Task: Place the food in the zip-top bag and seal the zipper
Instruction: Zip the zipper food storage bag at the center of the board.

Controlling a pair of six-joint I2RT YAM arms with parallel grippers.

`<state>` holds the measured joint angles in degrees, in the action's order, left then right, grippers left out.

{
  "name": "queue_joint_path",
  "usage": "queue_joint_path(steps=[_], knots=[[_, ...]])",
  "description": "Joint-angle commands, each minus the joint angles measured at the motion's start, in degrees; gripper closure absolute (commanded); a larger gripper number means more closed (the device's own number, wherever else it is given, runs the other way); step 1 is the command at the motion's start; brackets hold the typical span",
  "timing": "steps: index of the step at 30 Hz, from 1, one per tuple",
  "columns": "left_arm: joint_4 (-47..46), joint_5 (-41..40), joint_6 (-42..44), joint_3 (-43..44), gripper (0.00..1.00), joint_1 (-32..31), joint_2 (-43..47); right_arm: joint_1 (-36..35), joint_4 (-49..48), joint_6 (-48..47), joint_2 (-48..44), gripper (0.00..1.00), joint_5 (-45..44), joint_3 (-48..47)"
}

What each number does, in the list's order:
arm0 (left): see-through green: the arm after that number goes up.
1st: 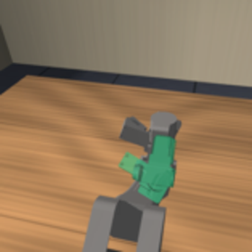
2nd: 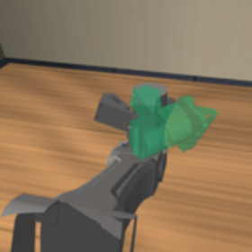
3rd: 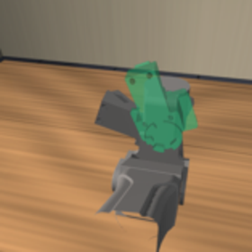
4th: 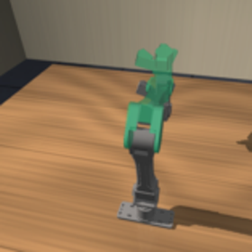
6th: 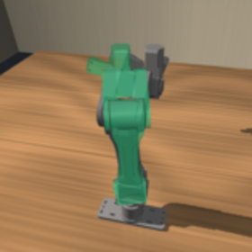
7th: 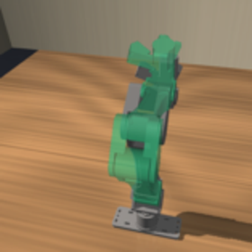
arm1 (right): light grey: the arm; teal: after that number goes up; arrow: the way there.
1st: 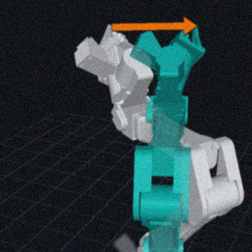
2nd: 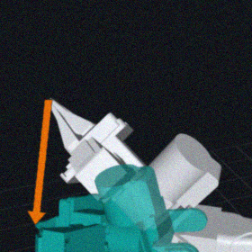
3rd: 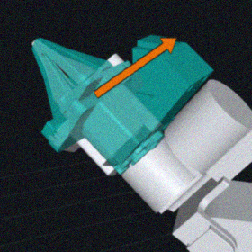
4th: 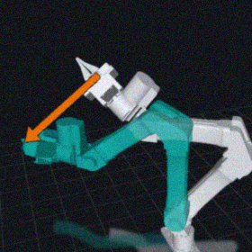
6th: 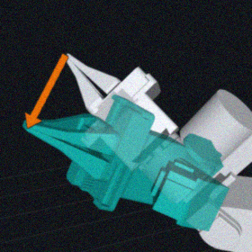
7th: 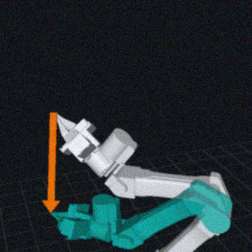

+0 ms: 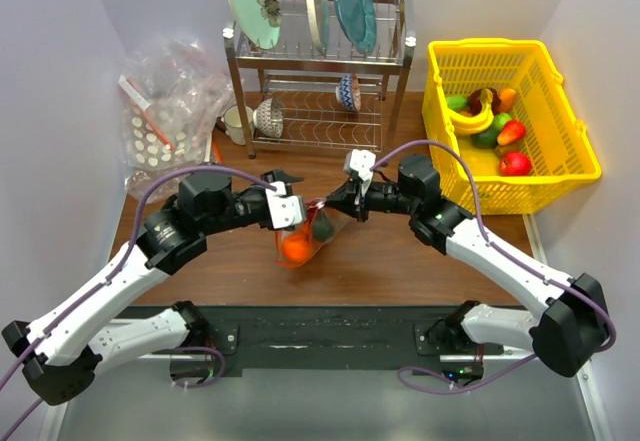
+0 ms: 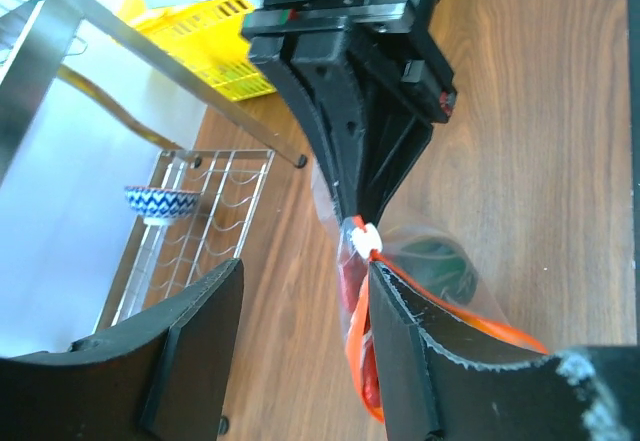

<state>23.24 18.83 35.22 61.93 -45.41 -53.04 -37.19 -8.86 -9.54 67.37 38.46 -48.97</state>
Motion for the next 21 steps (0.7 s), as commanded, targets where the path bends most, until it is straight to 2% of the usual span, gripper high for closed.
queue_joint_path(steps=[1,6,12,15,17,21], knots=[[-0.6,3.4,0.5,2.6,0.43,0.0,-2.2,-0.3,-3.3,1.8,-0.3,1.0,-0.8,-4.5],[-2.4,6.0,-0.8,2.7,0.44,0.0,-3.8,-0.3,-2.8,2.2,-0.6,1.0,-1.3,-5.1],[-4.8,5.1,-0.7,1.3,0.45,-0.1,-5.0,-0.2,-2.6,2.3,-0.5,1.0,-1.3,-5.6],[-5.4,4.3,-0.8,1.3,0.5,0.0,-5.8,-0.2,-2.4,2.3,-0.5,1.0,-1.0,-5.8],[-5.6,3.4,-1.0,1.3,0.59,-0.1,-6.4,-0.3,-2.5,2.4,-0.7,1.0,-1.0,-5.8],[-5.9,3.4,-1.3,1.2,0.6,-0.1,-7.3,-0.2,-2.6,2.7,-0.6,1.0,-1.1,-5.9]])
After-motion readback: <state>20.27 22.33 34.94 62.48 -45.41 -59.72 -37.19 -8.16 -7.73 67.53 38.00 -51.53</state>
